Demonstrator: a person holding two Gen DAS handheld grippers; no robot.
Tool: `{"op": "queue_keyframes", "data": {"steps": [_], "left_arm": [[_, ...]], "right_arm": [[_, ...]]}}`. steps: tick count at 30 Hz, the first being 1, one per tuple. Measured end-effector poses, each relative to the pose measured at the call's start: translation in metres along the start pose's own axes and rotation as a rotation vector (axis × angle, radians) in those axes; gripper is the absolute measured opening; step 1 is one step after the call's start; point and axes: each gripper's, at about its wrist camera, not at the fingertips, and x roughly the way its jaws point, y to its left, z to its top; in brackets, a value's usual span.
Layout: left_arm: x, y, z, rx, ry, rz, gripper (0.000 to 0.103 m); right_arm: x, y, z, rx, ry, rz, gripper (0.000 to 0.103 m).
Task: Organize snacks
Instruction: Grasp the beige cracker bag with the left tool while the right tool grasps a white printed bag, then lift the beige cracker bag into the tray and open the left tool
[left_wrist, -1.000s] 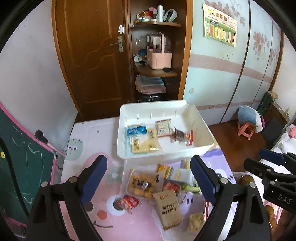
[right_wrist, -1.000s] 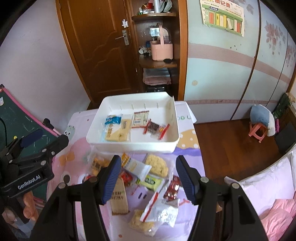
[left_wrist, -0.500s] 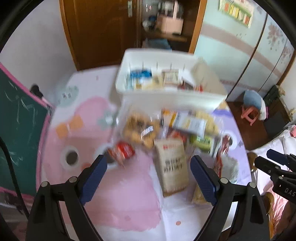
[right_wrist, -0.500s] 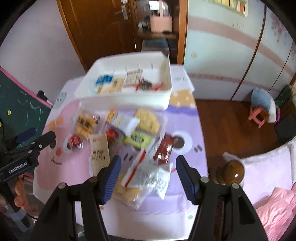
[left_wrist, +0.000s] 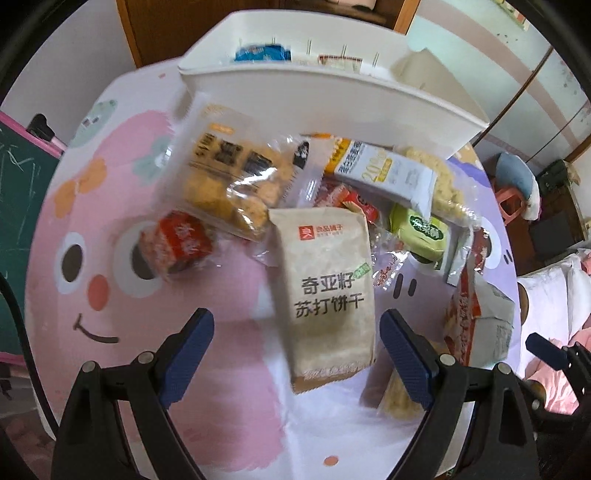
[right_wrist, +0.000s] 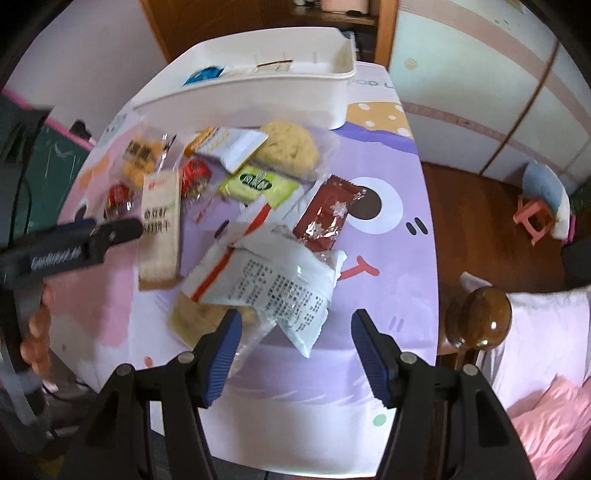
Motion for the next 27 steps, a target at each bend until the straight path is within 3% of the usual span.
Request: {"op": "queue_keyframes", "data": {"steps": [17, 19, 21, 23, 27], "left_arm": [[0.045, -0.003, 0.008, -0.094, 0.064, 0.015, 0.089], [0.045, -0.004, 0.009, -0.087, 0.053, 0.017, 0.084], [0.043, -0.008, 0.007, -0.066, 0.037, 0.019, 0.065], [0.042, -0.013, 0.010, -0.045, 0.026, 0.029, 0.054], [0.040, -0.011, 0.009, -0.050, 0.018, 0.023, 0.051]], "right_arm": [[0.056, 0.018, 0.035, -0.182, 0.012, -0.028, 0.062], [0.059, 0.020, 0.038, -0.187, -0.002, -0.014, 0.061], [0.059, 0.024, 0.039, -0.198, -0.022, -0.001, 0.052], [0.058, 0.028, 0.037, -0.211, -0.034, 0.006, 0.048], [0.054, 0.033, 0.032, -0.218, -0.051, 0.027, 0.041]]}}
